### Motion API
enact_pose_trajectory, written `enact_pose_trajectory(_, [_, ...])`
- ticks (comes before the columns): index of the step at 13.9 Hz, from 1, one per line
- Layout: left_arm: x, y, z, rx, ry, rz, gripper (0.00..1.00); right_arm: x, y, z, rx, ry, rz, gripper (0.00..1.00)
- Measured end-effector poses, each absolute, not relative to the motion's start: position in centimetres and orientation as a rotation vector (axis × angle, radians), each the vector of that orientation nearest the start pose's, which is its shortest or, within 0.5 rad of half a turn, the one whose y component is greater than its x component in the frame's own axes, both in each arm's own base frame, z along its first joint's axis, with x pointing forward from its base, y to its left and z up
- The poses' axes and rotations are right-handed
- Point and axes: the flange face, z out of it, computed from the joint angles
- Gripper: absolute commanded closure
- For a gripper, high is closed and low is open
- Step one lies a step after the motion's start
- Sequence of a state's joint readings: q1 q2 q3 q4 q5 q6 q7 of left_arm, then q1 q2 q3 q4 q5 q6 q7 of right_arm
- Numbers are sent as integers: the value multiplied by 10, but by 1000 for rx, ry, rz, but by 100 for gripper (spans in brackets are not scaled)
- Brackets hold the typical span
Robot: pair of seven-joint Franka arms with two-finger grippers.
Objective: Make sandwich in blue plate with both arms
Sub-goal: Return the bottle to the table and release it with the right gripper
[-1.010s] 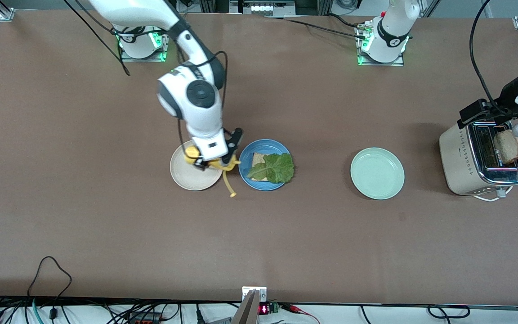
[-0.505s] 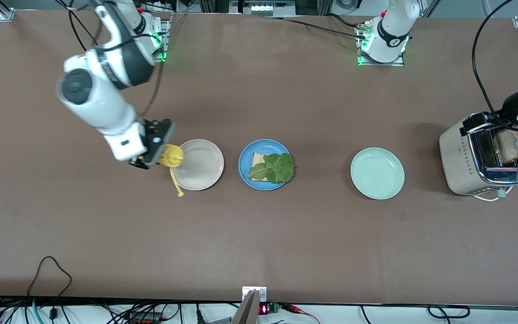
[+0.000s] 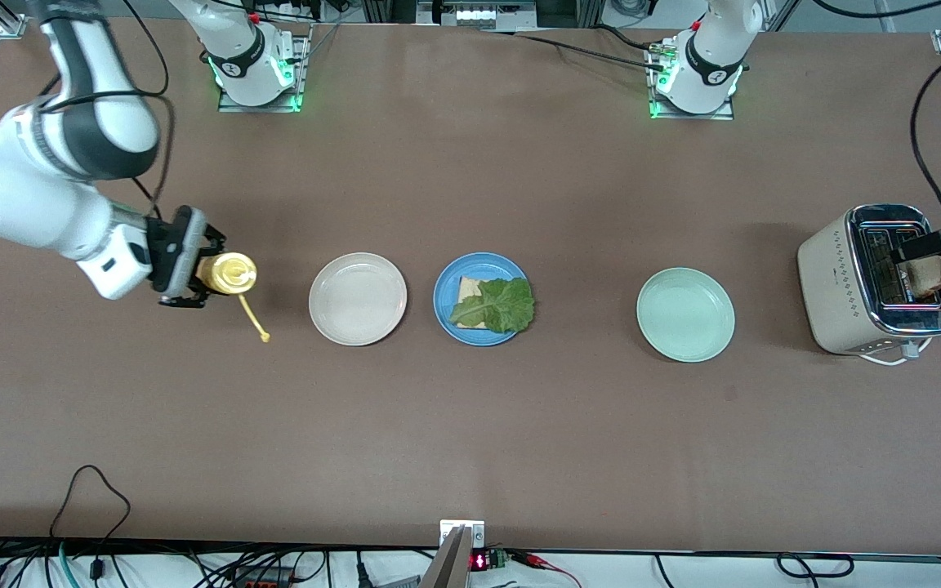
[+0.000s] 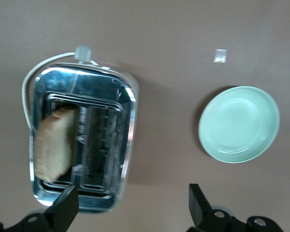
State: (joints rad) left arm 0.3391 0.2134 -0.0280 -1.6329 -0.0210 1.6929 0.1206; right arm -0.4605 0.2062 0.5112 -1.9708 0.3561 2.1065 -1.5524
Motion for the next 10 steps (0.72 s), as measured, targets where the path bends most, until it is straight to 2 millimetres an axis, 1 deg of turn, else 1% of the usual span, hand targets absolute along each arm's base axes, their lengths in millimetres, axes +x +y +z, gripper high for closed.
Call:
enact_pose_trajectory(2, [579, 222, 458, -3176, -262, 276, 0, 585, -3, 365, -2032, -1814, -416, 100])
enact_pose_trajectory(3, [578, 235, 446, -3158, -231, 303, 0, 584, -23, 354, -1982, -1820, -468, 100])
enact_pose_trajectory(4, [578, 243, 437, -3136, -204, 327, 0, 582, -43, 342, -1930, -1828, -519, 100])
enact_pose_trajectory(7, [580, 253, 411, -3124, -174, 389, 0, 572, -100, 302, -1820, -1827, -639, 100])
enact_pose_trajectory(8, [579, 259, 400, -3130, -165, 412, 0, 567, -121, 285, -1795, -1819, -673, 100])
enact_pose_trajectory(10, [576, 271, 379, -3143, -152, 458, 0, 554, -154, 251, -1744, -1778, -756, 100])
